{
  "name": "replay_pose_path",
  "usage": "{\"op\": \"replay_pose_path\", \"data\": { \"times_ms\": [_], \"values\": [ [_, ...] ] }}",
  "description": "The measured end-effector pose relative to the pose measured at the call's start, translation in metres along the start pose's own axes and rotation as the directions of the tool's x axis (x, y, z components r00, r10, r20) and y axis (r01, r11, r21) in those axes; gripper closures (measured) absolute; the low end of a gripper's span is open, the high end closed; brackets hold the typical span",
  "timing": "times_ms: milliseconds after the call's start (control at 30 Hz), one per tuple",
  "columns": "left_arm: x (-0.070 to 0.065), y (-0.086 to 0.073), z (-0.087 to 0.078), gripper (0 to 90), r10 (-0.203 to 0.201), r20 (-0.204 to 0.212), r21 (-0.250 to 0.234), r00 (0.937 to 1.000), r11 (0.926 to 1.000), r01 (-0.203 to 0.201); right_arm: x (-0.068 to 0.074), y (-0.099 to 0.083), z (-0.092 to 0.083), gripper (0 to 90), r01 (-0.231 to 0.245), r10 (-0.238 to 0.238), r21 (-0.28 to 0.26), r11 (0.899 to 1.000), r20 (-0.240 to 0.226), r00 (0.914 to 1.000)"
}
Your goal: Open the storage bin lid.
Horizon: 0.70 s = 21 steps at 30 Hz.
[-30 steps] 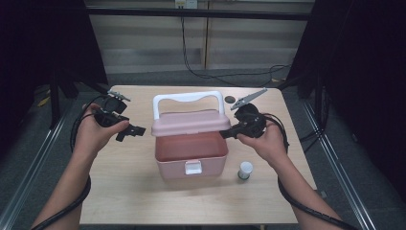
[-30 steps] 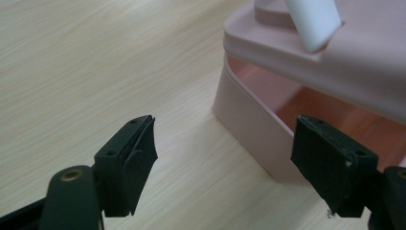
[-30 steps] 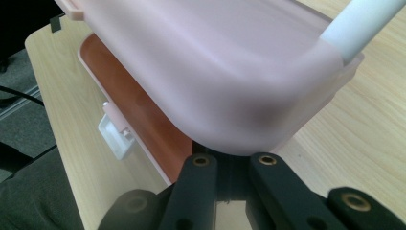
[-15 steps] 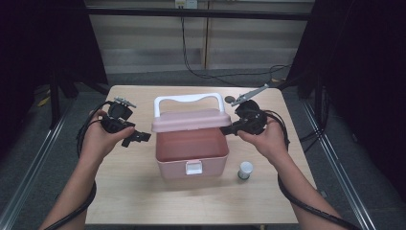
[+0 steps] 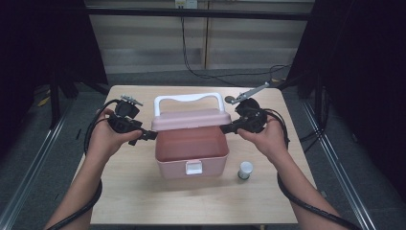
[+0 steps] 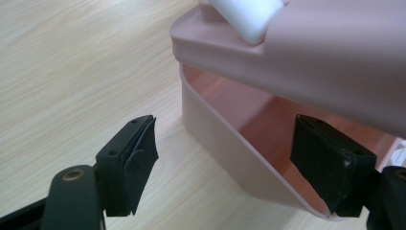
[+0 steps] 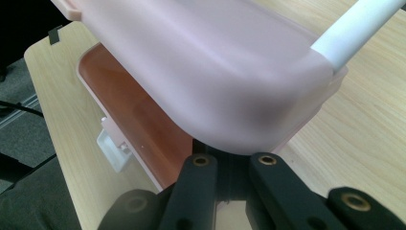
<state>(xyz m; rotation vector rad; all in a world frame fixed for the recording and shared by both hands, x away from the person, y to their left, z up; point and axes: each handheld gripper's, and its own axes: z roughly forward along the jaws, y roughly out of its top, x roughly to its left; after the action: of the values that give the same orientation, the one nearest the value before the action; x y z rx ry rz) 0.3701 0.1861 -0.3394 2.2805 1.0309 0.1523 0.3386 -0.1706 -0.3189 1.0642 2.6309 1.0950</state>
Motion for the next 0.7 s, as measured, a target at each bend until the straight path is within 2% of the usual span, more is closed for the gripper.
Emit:
{"op": "replay_pose_path", "data": {
  "times_ms": [433, 500, 700],
  "values": [
    [-0.0015, 0.0024, 0.0004, 24.3, -0.027, 0.012, -0.041, 0.9996, 0.9988, 0.027, 0.0003, 0.0001, 0.0003, 90.0, 0.001, -0.001, -0.004, 1.000, 0.002, 1.0000],
    [-0.0016, 0.0031, -0.0008, 24.8, -0.017, 0.009, -0.040, 0.9998, 0.9991, 0.017, 0.0001, -0.0005, 0.0002, 90.0, 0.002, -0.002, -0.004, 1.000, 0.002, 1.0000],
    [-0.0014, 0.0053, -0.0038, 25.6, -0.020, 0.003, -0.048, 0.9998, 0.9987, 0.020, -0.0015, -0.0021, 0.0003, 90.0, -0.003, 0.003, -0.014, 1.000, 0.002, 1.0000]
  ]
}}
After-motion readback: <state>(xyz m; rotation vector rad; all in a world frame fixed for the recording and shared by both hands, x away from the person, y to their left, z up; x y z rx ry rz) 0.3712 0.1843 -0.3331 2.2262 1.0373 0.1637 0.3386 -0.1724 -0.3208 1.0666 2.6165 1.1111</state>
